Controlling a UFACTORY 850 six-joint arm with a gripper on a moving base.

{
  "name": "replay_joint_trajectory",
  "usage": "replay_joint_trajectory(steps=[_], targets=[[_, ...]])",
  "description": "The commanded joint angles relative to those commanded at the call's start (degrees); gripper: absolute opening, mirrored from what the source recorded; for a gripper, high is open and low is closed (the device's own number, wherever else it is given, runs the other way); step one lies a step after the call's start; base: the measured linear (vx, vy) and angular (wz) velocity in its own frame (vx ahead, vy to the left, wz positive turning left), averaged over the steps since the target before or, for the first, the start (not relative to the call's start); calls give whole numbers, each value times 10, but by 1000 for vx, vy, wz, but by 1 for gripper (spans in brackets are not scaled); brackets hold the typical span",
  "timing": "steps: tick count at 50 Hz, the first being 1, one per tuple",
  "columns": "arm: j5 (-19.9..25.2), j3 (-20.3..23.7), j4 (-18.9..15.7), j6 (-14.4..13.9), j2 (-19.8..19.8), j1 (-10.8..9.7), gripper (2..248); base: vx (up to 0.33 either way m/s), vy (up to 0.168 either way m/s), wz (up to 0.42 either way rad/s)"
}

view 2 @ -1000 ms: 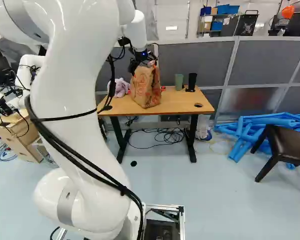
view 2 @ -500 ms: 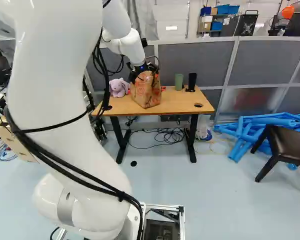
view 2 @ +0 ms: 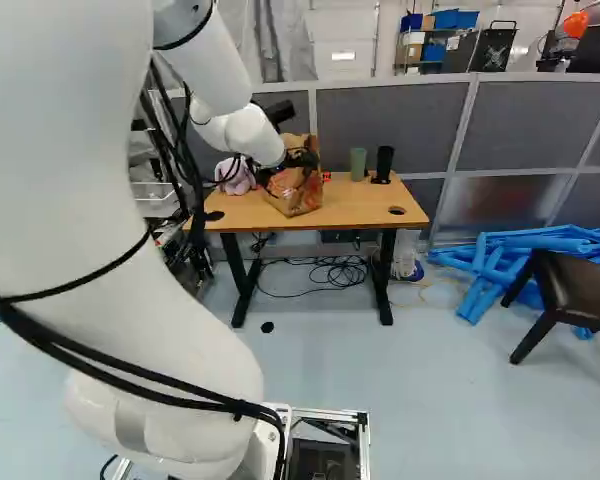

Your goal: Pick up the bag on the ground and place it on the table

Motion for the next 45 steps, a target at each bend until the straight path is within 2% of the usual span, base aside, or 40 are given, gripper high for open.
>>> replay_joint_trajectory(steps=[22,45], targets=[[139,140,-27,85,59,7,247,0,0,0],[252,254,-48,155,106,12,247,0,0,0]])
